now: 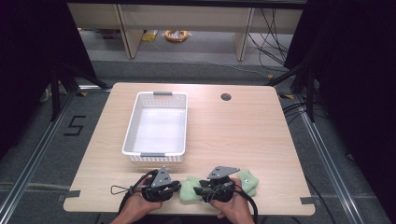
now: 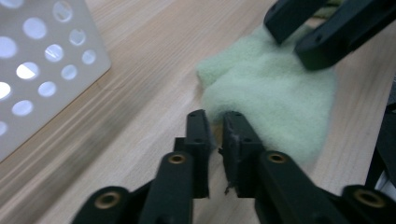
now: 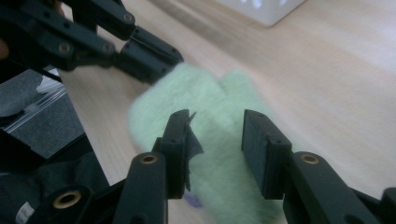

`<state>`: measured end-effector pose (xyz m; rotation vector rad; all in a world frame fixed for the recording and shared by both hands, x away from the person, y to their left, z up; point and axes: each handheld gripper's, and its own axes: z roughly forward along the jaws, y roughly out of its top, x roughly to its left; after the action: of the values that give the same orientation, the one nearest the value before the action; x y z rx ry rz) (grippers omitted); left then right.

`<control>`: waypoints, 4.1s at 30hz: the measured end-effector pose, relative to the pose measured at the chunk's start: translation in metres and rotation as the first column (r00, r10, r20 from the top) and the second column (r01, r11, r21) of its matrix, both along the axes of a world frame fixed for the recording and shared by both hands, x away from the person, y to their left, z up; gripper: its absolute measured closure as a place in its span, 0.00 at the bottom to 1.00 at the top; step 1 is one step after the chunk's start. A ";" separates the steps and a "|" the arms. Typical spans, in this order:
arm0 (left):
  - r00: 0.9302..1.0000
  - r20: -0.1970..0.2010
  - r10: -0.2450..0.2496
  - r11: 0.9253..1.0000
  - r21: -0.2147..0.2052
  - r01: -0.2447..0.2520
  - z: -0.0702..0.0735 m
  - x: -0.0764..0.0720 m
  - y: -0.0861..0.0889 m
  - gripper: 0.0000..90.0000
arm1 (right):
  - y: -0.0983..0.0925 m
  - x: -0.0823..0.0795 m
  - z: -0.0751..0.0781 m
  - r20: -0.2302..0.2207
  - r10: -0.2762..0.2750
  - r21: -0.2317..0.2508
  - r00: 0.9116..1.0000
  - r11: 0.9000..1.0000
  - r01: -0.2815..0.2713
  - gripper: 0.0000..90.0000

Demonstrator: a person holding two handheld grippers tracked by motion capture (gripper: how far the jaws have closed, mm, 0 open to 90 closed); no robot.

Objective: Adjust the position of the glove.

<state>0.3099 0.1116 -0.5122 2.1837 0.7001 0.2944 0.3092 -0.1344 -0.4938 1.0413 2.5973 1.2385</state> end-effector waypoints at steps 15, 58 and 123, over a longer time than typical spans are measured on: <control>0.992 -0.091 0.091 0.993 -0.072 -0.098 0.012 -0.005 0.014 0.42 | -0.082 0.006 0.030 0.062 -0.197 -0.048 0.978 0.979 0.200 0.60; 0.984 -0.153 0.093 0.990 -0.095 -0.108 0.013 -0.019 0.016 0.31 | -0.113 -0.009 0.004 0.053 -0.199 -0.191 0.979 0.960 0.206 0.96; 0.996 -0.088 -0.031 0.976 -0.219 0.011 0.038 -0.030 -0.010 0.91 | 0.023 0.016 0.055 0.222 0.280 -0.162 0.934 0.955 -0.248 0.97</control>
<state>0.2797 0.1014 -0.4742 2.0026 0.7241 0.1013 0.3254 -0.1112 -0.4390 0.4915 2.6413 1.1399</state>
